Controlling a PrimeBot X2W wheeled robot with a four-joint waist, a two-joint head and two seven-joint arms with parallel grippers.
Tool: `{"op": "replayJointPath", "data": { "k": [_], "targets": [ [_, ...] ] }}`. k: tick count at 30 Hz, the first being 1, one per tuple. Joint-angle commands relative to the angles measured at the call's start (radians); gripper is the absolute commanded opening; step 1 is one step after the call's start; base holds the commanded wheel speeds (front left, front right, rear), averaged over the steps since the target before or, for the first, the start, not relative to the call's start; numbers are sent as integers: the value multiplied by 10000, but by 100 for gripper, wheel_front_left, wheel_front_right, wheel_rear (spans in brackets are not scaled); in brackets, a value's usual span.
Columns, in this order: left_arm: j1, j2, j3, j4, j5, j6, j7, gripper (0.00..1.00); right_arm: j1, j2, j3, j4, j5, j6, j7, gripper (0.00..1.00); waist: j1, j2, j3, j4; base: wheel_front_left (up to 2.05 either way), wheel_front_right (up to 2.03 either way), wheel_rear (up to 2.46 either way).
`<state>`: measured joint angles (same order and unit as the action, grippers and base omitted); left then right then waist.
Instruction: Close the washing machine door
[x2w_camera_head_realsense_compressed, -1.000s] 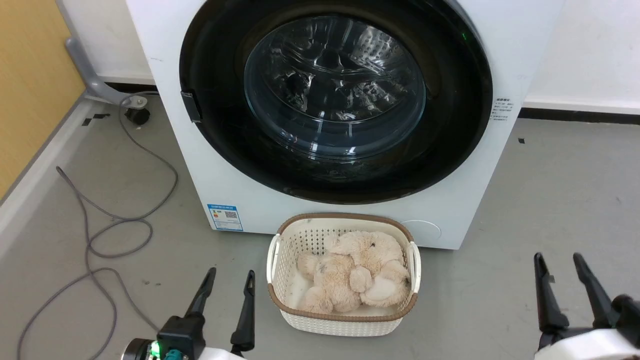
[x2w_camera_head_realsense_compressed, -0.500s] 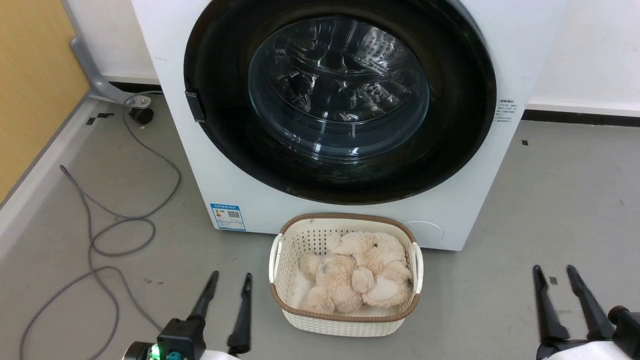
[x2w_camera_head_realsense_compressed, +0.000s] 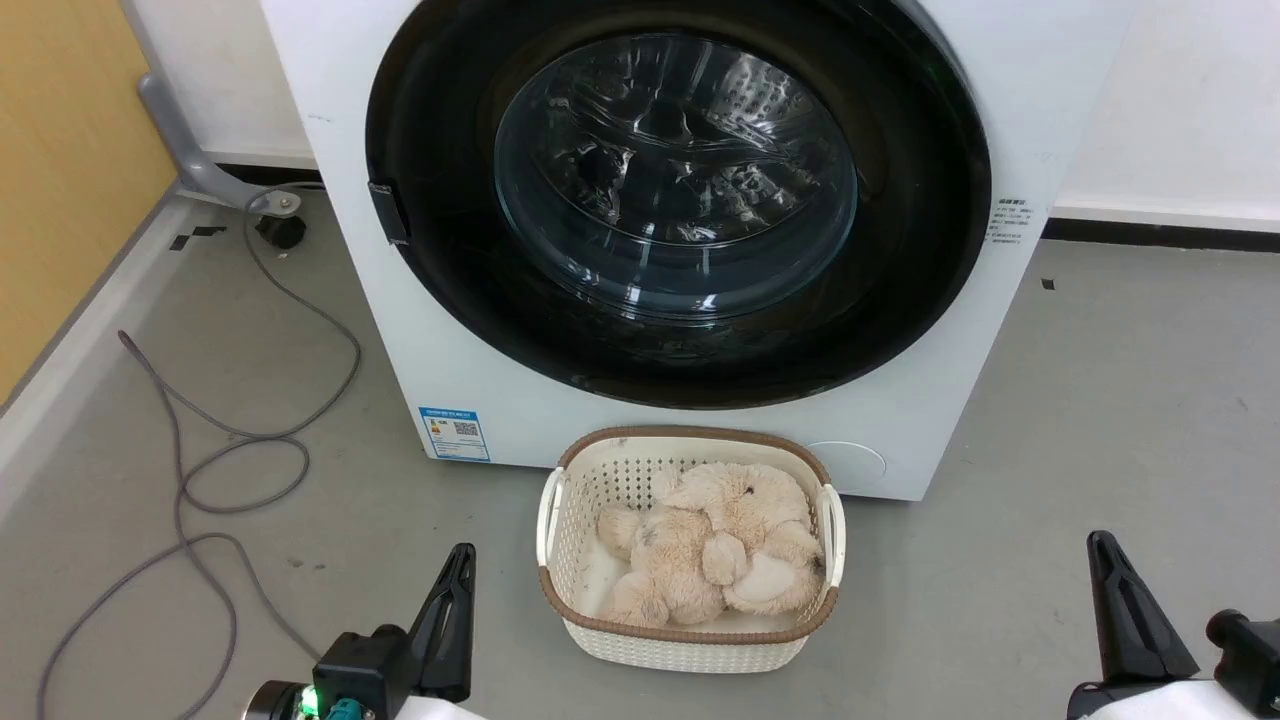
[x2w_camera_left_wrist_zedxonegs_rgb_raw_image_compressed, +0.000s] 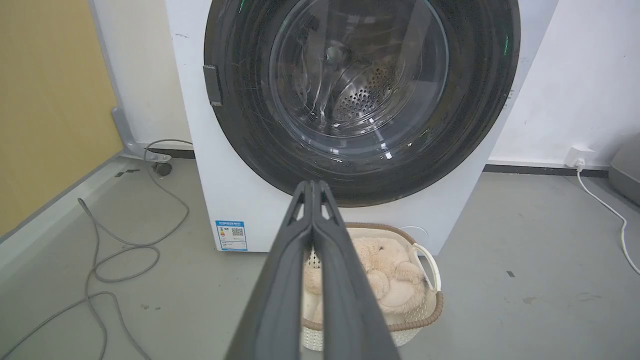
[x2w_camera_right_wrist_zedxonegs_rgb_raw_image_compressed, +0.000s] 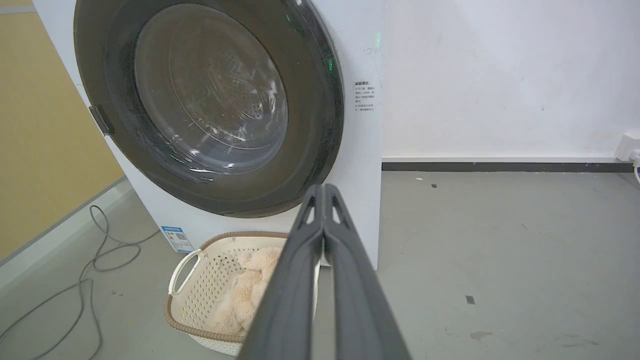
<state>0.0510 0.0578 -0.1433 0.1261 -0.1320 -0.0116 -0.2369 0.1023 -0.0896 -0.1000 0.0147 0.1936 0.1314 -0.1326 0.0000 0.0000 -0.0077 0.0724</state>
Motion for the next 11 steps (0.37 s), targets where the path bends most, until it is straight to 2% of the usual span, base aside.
{"op": "replayJointPath", "data": {
  "k": [1,11],
  "targets": [
    [-51,3,65,-80,96,12,70,0,-93,40,36,-18,-109,-1,48,0,0,0,1,-12,0,0,0],
    [-92,-4,186,-185,205,21,274,0,-175,71,122,-30,-271,-1,162,0,0,0,8,-75,0,0,0]
  ]
}}
